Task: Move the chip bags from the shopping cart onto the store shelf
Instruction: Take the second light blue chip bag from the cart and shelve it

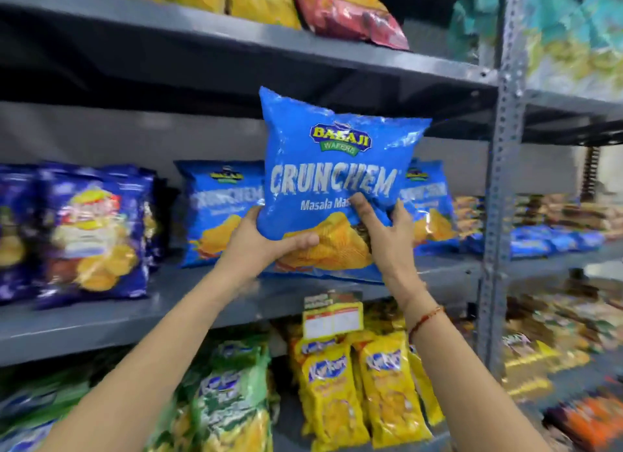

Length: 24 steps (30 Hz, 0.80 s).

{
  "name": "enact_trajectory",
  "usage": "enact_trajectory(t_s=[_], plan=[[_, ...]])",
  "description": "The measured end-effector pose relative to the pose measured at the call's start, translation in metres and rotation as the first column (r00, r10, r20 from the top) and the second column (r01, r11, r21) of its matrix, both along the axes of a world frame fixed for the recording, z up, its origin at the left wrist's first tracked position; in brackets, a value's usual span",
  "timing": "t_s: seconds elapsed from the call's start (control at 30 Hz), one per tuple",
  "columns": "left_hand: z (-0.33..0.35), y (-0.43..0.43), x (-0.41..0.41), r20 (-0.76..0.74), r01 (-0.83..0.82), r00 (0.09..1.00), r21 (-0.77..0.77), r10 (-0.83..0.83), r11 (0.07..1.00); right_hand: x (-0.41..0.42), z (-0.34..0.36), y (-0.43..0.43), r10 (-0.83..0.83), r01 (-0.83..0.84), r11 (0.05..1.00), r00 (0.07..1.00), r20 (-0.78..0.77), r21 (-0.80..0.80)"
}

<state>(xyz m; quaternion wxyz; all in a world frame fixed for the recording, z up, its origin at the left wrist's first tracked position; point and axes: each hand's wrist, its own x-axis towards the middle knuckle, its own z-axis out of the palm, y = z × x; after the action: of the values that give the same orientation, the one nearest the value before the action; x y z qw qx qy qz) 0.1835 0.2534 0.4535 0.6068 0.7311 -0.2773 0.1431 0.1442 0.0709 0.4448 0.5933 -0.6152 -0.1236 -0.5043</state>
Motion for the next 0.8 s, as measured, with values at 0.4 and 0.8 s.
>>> enact_trajectory(t_s=[0.4,0.8], plan=[[-0.021,0.089,0.050,-0.167,-0.248,0.956,-0.021,0.241,0.969,0.094,-0.005,0.083,0.193,-0.220,0.968,0.960,-0.204,-0.120],[-0.022,0.087,0.100,-0.246,-0.210,0.950,-0.040,0.194,0.977,0.142,-0.005,0.091,0.101,-0.121,0.992,0.942,-0.320,-0.043]])
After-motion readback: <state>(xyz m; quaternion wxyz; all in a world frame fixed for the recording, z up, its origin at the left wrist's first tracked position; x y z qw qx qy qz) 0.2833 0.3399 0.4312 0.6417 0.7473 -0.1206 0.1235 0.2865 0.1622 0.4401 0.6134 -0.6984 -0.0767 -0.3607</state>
